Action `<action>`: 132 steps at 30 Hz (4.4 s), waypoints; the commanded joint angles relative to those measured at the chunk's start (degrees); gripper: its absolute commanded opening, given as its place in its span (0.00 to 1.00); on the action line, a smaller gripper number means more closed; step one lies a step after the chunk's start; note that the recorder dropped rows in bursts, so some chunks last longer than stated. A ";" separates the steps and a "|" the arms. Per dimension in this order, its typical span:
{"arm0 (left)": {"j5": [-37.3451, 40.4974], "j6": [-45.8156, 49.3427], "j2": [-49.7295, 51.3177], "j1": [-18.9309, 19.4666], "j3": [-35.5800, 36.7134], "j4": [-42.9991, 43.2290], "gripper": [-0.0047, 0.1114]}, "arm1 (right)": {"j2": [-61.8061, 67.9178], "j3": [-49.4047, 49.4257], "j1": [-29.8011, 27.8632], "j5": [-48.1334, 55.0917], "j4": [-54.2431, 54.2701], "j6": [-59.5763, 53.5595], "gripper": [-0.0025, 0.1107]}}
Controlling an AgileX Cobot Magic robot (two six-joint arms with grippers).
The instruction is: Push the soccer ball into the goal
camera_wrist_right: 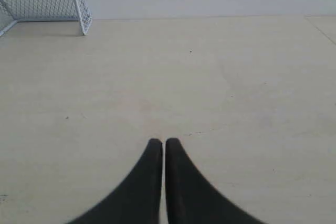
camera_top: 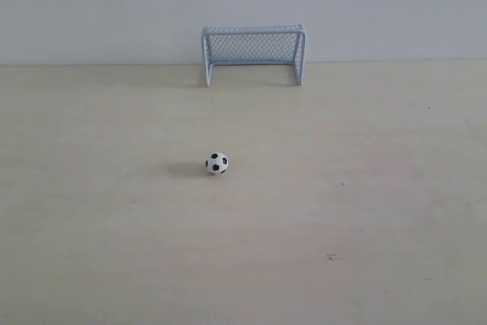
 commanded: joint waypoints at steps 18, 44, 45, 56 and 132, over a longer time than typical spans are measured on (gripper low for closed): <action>-0.66 -0.68 -0.09 -0.45 -0.24 -0.38 0.09 | -0.28 -0.06 -0.15 -0.13 0.06 -0.14 0.02; -0.66 -0.68 -0.09 -0.45 -0.24 -0.38 0.09 | -0.28 -0.06 -0.15 -1.23 0.05 -0.14 0.02; -0.66 -0.68 -0.09 -0.45 -0.24 -0.38 0.09 | -0.28 -0.06 -0.15 -2.37 0.05 -0.14 0.02; -0.66 -0.68 -0.09 -0.45 -0.24 -0.38 0.09 | -0.28 -0.06 -0.15 -10.15 0.05 -0.14 0.02; -0.66 -0.68 -0.09 -0.45 -0.24 -0.38 0.09 | 27.50 -32.48 -0.15 -1.28 0.28 -4.64 0.02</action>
